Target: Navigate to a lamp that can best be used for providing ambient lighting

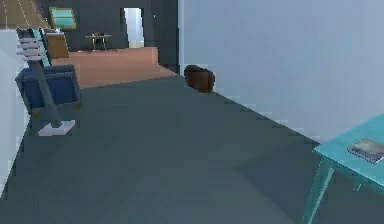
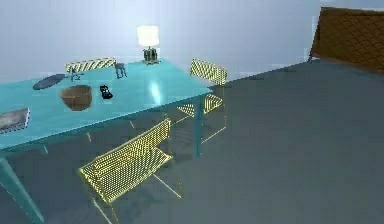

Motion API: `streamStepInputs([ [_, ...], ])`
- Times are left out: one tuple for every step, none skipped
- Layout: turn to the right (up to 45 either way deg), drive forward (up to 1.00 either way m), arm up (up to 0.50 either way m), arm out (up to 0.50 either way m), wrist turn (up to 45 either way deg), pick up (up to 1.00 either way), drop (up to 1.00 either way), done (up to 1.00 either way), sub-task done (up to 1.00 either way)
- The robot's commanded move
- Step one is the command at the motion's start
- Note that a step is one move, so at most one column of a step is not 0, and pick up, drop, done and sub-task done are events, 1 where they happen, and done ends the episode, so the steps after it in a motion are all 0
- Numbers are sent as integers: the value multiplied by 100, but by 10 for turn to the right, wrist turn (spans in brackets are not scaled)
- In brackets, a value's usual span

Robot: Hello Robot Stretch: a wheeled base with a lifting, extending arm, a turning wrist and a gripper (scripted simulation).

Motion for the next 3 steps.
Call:
streamStepInputs([
  [-300,0,0,0,0,0,0,0,0],
  [0,100,0,0,0,0,0,0,0],
  [0,100,0,0,0,0,0,0,0],
])
